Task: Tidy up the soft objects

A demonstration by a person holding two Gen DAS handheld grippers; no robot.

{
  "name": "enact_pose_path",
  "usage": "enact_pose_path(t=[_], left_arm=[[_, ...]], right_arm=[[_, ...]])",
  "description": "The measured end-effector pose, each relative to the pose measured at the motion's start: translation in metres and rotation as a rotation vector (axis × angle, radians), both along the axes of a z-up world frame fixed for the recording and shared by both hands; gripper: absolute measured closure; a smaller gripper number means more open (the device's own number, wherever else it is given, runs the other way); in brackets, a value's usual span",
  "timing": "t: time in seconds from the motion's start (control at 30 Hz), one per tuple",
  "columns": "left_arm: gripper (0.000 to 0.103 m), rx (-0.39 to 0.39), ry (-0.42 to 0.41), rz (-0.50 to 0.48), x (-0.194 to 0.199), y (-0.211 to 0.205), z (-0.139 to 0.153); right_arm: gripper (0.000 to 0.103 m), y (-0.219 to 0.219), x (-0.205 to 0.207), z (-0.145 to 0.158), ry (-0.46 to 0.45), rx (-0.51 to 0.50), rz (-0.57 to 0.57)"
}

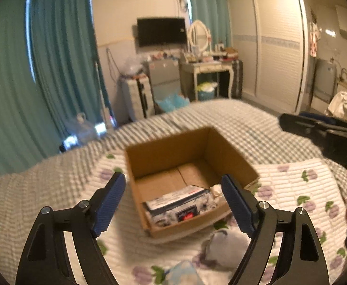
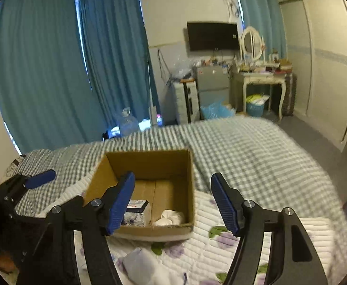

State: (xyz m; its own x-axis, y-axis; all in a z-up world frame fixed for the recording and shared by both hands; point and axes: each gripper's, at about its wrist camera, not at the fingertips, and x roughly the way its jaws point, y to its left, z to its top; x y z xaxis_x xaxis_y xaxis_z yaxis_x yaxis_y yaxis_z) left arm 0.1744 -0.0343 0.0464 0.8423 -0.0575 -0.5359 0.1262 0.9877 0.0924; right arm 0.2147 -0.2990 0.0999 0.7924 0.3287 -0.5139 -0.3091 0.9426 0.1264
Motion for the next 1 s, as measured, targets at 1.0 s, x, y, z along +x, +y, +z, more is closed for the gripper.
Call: enact_pose_path(t=[1.0], left_arm=[[0.001, -0.073, 0.303, 0.029, -0.141, 0.018, -0.134]], right_arm=[[0.008, 0.020, -0.193, -0.178, 0.273, -0.343, 0.099]])
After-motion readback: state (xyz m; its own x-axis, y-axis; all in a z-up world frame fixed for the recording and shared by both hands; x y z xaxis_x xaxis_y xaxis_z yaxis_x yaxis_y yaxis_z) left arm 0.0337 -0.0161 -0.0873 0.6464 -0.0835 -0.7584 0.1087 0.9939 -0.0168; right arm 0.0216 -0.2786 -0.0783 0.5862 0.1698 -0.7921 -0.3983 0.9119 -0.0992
